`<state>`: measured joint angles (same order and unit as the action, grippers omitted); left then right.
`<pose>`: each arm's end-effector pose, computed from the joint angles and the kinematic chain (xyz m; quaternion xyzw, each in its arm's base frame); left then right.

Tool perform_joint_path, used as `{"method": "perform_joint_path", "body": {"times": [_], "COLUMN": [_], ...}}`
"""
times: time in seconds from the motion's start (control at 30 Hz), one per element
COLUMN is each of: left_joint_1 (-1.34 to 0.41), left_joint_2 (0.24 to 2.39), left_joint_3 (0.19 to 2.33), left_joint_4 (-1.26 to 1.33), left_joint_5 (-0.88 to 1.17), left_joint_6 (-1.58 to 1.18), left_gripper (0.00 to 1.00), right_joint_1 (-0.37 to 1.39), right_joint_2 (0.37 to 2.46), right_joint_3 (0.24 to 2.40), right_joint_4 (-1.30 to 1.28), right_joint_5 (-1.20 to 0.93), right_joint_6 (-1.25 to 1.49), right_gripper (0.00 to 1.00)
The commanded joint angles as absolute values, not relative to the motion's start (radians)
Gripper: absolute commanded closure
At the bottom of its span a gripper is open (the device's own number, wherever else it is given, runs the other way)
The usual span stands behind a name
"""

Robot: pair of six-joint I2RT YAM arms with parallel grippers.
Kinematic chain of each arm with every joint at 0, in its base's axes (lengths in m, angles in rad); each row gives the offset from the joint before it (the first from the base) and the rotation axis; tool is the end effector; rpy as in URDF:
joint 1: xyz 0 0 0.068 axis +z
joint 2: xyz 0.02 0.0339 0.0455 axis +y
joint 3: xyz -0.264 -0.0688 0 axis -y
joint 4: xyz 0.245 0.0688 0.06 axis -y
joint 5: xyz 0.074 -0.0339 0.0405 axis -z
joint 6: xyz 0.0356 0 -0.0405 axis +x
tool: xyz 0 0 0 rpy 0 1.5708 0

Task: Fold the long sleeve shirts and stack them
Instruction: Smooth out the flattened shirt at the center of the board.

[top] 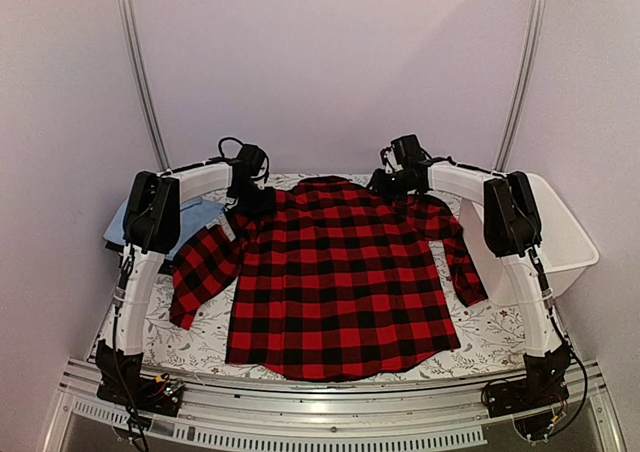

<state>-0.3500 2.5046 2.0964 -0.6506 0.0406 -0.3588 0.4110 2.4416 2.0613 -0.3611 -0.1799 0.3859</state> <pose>0.5017 -0.1847 0.1328 0.0009 0.9672 -0.1063 0.2306 0.5036 0.2264 0.1747 -0.0476 0.9110 0.2315 0.3379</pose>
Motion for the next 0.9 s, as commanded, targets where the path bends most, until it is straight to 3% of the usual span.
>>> {"method": "perform_joint_path", "body": {"times": [0.0, 0.6, 0.87], "left_joint_1": [-0.345, -0.351, -0.350], "left_joint_2": [2.497, 2.276, 1.878], "left_joint_3": [2.068, 2.033, 1.550], "left_joint_4": [-0.699, -0.714, -0.537], "left_joint_5": [0.076, 0.120, 0.091], "left_joint_6": [-0.350, -0.342, -0.447], "left_gripper": [0.49, 0.46, 0.41], "right_joint_1": [0.400, 0.248, 0.274], "right_joint_2": [2.574, 2.614, 2.557], "right_joint_3": [2.114, 2.081, 2.084], "right_joint_4": [-0.345, -0.381, -0.347], "right_joint_5": [-0.257, -0.269, -0.330], "right_joint_6": [0.457, 0.603, 0.538], "right_gripper": [0.65, 0.63, 0.51]}}
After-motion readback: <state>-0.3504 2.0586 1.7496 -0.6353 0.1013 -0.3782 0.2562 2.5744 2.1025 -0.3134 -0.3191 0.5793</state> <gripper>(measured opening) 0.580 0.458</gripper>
